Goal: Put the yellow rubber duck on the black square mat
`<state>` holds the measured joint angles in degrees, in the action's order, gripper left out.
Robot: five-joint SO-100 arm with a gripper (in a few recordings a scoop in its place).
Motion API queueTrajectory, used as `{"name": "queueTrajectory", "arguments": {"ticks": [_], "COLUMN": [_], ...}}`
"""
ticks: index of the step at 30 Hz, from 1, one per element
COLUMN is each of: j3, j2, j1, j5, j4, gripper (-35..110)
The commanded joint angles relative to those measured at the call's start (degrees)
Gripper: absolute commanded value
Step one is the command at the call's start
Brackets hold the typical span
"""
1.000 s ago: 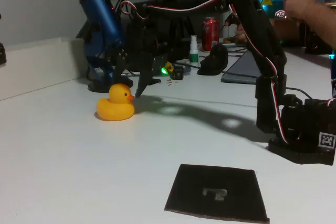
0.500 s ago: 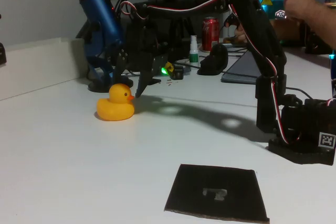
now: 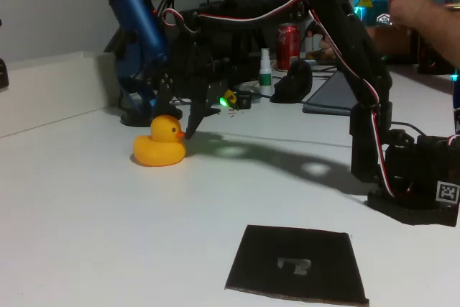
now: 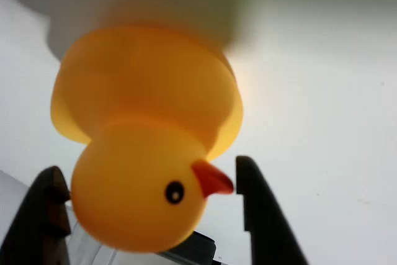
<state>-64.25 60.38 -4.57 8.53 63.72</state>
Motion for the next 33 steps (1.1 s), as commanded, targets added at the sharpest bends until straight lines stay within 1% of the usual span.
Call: {"name": "queueTrajectory", "arguments": {"ticks": [1,10,22,33], "j3": [2.46,2.55,2.46,2.46], "j2": [1.76,1.32,1.67,1.93], "j1": [0.0,0.26,0.26,0.35], "j5": [1.05,1.05,1.05,1.05], "j4": [0.79,0.79,1.32,1.41], "gripper": [31,30,11,10]}}
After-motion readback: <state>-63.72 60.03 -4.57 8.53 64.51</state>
